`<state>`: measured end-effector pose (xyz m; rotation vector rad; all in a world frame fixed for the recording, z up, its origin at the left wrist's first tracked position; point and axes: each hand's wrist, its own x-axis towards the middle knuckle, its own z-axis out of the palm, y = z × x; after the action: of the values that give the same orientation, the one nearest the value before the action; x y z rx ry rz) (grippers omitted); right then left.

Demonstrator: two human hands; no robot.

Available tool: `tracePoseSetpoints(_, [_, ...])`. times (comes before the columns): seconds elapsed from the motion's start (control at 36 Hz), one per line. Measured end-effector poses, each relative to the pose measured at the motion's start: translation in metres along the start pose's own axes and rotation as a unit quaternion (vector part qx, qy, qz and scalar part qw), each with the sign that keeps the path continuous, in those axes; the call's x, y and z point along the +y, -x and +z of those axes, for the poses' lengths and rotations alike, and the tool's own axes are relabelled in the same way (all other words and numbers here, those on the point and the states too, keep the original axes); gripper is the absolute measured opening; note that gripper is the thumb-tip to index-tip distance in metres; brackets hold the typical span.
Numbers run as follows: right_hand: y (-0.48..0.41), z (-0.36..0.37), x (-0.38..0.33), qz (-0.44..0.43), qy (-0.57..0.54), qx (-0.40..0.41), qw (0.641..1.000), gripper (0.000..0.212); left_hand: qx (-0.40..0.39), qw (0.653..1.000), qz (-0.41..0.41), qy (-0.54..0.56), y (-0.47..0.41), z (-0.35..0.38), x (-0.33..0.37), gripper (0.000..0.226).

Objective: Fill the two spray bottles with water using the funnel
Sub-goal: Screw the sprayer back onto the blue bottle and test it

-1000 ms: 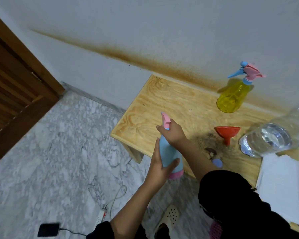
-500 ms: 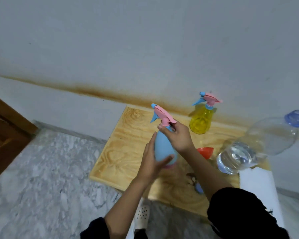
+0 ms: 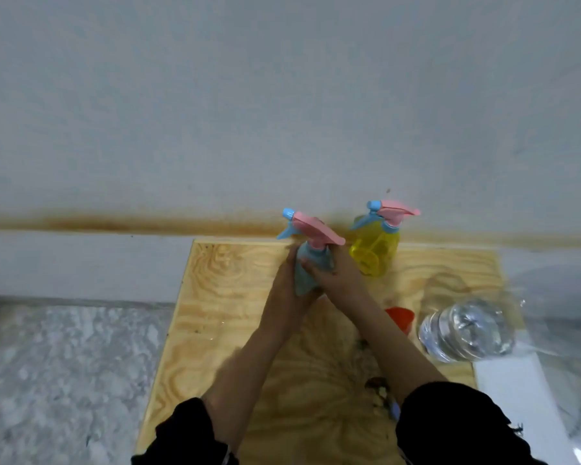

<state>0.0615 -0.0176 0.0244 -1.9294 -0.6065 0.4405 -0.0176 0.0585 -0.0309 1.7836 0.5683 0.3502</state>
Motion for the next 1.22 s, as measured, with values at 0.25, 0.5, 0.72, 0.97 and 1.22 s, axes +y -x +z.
tracePoseSetpoints(0.25, [-0.019, 0.001, 0.011, 0.004, 0.05, -0.011, 0.999, 0.036, 0.026, 0.999, 0.001, 0.023, -0.02, 0.002, -0.009, 0.065])
tracePoseSetpoints(0.5, [-0.035, 0.003, 0.013, -0.023, 0.067, -0.024, 0.997, 0.039, 0.042, 0.998, -0.01, 0.046, -0.037, 0.004, -0.017, 0.072])
tracePoseSetpoints(0.72, [-0.05, 0.003, 0.018, -0.062, 0.068, -0.054, 0.994, 0.034, 0.022, 0.999, -0.013, 0.027, -0.046, 0.0, -0.032, 0.076])
tracePoseSetpoints(0.97, [-0.053, 0.017, 0.048, -0.059, 0.062, 0.056, 0.995, 0.054, -0.019, 0.999, 0.0, 0.036, -0.053, -0.01, -0.033, 0.082])
tracePoseSetpoints(1.22, [-0.055, 0.015, 0.054, -0.067, 0.074, 0.074, 0.992, 0.057, -0.017, 1.0, 0.017, -0.016, -0.058, -0.02, -0.043, 0.068])
